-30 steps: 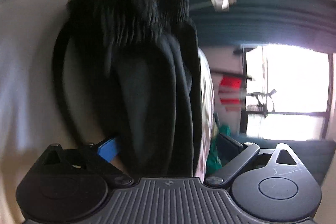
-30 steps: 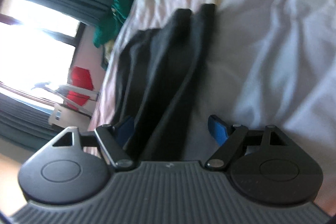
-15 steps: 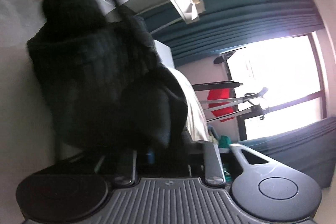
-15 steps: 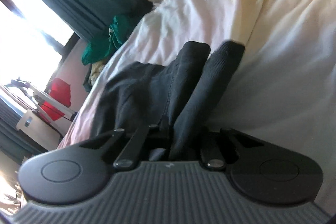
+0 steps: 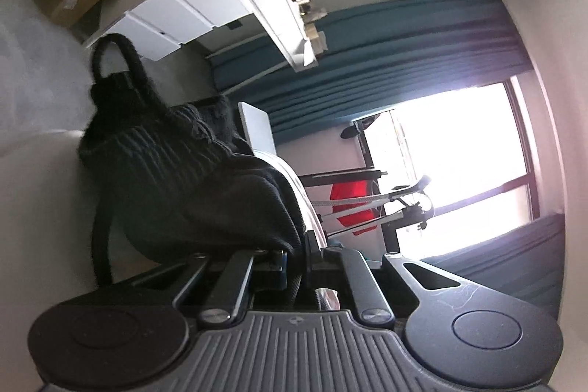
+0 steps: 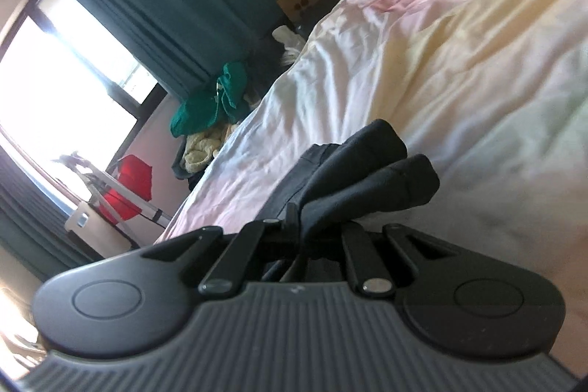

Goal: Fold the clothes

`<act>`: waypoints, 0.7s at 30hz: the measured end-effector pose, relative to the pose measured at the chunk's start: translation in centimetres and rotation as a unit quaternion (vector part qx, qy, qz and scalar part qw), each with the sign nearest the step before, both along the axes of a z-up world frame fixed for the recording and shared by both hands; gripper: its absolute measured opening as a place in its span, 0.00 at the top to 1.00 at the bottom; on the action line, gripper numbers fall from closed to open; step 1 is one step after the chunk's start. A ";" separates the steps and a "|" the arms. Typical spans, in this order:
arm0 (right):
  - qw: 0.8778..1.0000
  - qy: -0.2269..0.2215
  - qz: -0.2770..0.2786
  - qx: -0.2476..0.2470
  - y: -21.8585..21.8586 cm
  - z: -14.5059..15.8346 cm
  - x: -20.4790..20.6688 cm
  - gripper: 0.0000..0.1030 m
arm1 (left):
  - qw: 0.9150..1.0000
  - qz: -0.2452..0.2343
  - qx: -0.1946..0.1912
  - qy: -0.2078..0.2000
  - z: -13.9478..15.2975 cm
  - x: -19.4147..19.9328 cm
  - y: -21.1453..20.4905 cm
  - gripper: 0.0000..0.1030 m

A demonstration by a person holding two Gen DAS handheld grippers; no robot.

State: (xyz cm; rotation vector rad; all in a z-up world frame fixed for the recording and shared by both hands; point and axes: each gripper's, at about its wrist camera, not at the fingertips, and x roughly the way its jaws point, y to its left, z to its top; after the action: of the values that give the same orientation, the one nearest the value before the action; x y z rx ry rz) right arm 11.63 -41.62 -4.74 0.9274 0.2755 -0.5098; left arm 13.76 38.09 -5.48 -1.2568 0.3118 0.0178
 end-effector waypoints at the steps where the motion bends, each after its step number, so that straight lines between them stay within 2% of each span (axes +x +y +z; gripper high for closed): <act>1: 1.000 0.002 -0.001 0.003 0.0 0.1 -1.2 0.94 | 1.000 -0.001 -0.005 0.003 -0.1 -0.1 0.3 0.92; 4: 0.999 0.022 -0.005 0.032 0.3 -0.3 -4.7 0.94 | 1.000 -0.009 -0.001 0.017 -0.3 0.0 1.1 0.91; 6: 0.996 0.062 0.006 0.063 0.2 -1.6 -5.9 0.93 | 0.999 -0.015 0.036 0.024 0.3 -0.5 0.8 0.90; 8: 0.989 0.093 0.014 0.115 -0.1 -3.6 -6.8 0.92 | 0.996 -0.022 0.078 0.029 1.1 -1.1 0.3 0.87; 10: 0.981 0.089 0.010 0.172 -0.6 -5.3 -8.0 0.89 | 0.992 -0.028 0.120 0.034 1.9 -1.8 -0.1 0.82; 12: 0.976 0.077 -0.005 0.204 -0.7 -5.8 -9.2 0.88 | 0.985 -0.034 0.162 0.040 2.7 -2.5 -0.6 0.74; 14: 0.974 0.062 -0.027 0.218 -0.5 -5.5 -10.3 0.88 | 0.977 -0.041 0.203 0.045 3.5 -3.2 -1.0 0.72; 15: 0.974 0.054 -0.042 0.217 -0.2 -5.1 -11.0 0.88 | 0.972 -0.044 0.224 0.048 3.9 -3.5 -1.3 0.67; 16: 0.975 0.048 -0.055 0.211 0.1 -4.7 -11.6 0.88 | 0.967 -0.047 0.244 0.050 4.3 -3.8 -1.5 0.55; 18: 0.976 0.033 -0.080 0.201 0.2 -4.1 -12.9 0.88 | 0.955 -0.053 0.285 0.055 5.1 -4.5 -1.9 0.39; 21: 0.976 -0.004 -0.107 0.188 0.1 -3.1 -14.7 0.88 | 0.924 -0.086 0.372 0.024 6.9 -6.4 -5.5 0.33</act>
State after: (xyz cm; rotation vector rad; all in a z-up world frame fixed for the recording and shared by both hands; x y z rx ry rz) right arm -3.03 -41.48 -7.81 1.3357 0.2717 -0.6652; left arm 7.32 32.57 1.46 -0.4704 0.4080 0.0142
